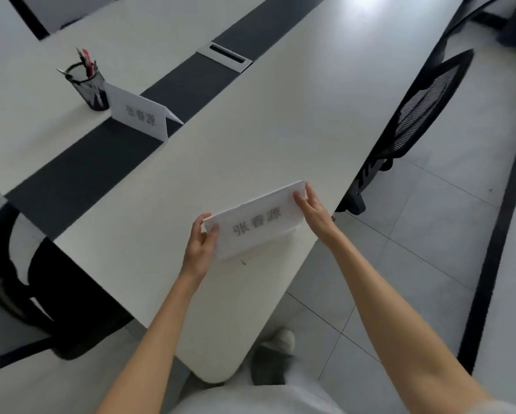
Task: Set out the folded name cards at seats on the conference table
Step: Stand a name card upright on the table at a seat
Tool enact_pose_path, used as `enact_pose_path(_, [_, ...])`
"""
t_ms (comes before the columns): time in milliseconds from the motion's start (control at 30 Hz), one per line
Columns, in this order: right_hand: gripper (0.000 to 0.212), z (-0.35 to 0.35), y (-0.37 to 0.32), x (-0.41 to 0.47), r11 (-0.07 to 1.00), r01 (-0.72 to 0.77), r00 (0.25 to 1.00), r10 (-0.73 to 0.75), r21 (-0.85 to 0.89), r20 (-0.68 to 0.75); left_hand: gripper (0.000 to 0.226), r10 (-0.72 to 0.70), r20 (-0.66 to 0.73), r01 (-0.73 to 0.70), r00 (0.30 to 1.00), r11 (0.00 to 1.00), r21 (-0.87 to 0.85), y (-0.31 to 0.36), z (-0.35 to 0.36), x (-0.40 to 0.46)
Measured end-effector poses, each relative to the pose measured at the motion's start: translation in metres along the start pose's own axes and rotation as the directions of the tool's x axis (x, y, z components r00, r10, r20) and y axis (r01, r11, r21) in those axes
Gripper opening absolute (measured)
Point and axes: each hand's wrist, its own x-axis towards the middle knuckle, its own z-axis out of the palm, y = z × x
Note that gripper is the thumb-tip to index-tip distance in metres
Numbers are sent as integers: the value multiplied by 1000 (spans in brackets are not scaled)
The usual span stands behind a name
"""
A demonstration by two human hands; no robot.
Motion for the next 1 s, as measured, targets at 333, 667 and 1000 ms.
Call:
enact_pose_path(333, [43, -16, 8, 26, 997, 60, 997, -57, -54, 47, 24, 6, -105, 3, 994, 996, 84, -4, 14, -1])
enact_pose_path(667, [38, -59, -28, 121, 982, 157, 970, -132, -109, 206, 24, 11, -317, 26, 948, 993, 111, 14, 64, 64])
enact_pose_path(1000, [47, -80, -73, 212, 932, 298, 829, -146, -206, 540, 44, -98, -621, 156, 778, 987, 40, 32, 122, 95])
